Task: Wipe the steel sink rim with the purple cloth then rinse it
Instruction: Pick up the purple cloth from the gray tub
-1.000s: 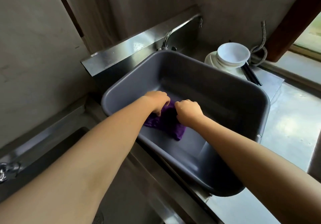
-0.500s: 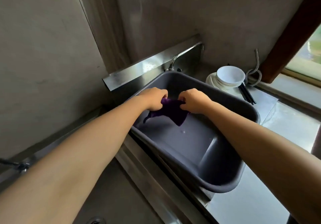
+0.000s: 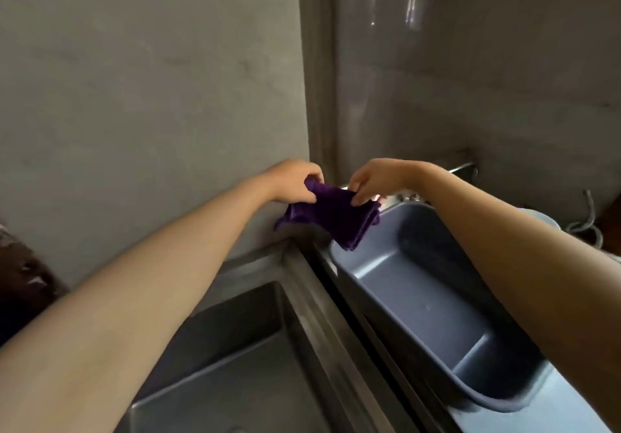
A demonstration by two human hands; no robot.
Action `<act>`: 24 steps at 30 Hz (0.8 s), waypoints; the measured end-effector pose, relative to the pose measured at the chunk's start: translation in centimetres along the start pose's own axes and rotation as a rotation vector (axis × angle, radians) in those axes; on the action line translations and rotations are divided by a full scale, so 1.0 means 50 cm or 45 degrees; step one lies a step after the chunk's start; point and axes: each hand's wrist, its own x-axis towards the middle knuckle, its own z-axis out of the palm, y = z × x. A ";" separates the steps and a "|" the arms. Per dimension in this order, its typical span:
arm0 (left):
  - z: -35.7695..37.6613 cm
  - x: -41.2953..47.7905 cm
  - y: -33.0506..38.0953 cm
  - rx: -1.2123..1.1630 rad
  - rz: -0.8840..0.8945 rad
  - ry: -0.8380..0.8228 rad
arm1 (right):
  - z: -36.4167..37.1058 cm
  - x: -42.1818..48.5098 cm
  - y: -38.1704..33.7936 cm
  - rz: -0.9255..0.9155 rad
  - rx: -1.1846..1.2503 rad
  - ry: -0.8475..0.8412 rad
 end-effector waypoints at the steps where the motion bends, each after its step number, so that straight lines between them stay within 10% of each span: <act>1: -0.017 -0.033 -0.019 0.002 -0.035 0.018 | 0.004 0.012 -0.028 -0.027 0.065 -0.040; 24: 0.073 -0.891 -0.484 -0.491 -0.917 0.247 | 0.564 0.092 -0.754 -0.857 -0.433 -0.447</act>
